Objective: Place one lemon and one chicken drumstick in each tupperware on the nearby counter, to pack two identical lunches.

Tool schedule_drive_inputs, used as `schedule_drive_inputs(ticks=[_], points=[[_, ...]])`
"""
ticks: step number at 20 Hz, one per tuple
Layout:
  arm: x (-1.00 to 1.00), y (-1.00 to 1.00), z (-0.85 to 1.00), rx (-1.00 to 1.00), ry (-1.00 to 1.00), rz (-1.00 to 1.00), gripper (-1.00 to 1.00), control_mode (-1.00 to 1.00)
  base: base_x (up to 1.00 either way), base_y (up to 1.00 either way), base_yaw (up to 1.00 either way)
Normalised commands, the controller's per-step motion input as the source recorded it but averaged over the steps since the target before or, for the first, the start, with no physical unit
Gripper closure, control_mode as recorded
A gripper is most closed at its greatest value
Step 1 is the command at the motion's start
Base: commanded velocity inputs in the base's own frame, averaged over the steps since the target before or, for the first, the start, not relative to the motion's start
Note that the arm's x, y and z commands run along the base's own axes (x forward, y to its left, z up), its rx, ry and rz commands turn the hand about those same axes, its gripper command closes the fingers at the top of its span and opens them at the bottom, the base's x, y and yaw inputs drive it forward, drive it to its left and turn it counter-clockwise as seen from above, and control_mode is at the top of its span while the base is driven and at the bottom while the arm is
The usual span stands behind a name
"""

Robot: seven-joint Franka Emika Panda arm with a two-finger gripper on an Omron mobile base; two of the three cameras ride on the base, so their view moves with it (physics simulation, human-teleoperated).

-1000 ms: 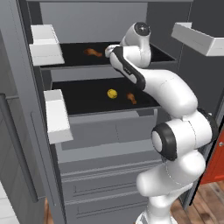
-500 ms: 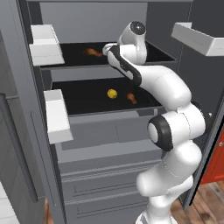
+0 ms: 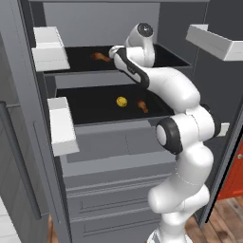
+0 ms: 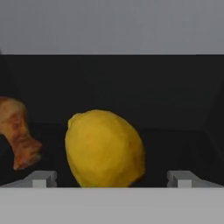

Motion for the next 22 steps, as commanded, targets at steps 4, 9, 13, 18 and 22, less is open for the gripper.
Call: schedule_drive_inputs(ticks=[4, 9, 13, 18, 22], points=[[0.31, 0.07, 0.00, 0.00, 0.00, 0.00, -1.00, -1.00, 0.00, 0.00, 0.00], [0.22, 0.02, -0.01, 0.00, 0.00, 0.00, -1.00, -1.00, 0.00, 0.00, 0.00], [0.09, 0.00, -0.17, 0.00, 0.00, 0.00, -1.00, -1.00, 0.00, 0.00, 0.00], [0.27, 0.05, -0.18, 0.00, 0.00, 0.00, -1.00, -1.00, 0.00, 0.00, 0.00], [0.33, 0.14, -0.24, 0.00, 0.00, 0.00, -1.00, -1.00, 0.00, 0.00, 0.00]])
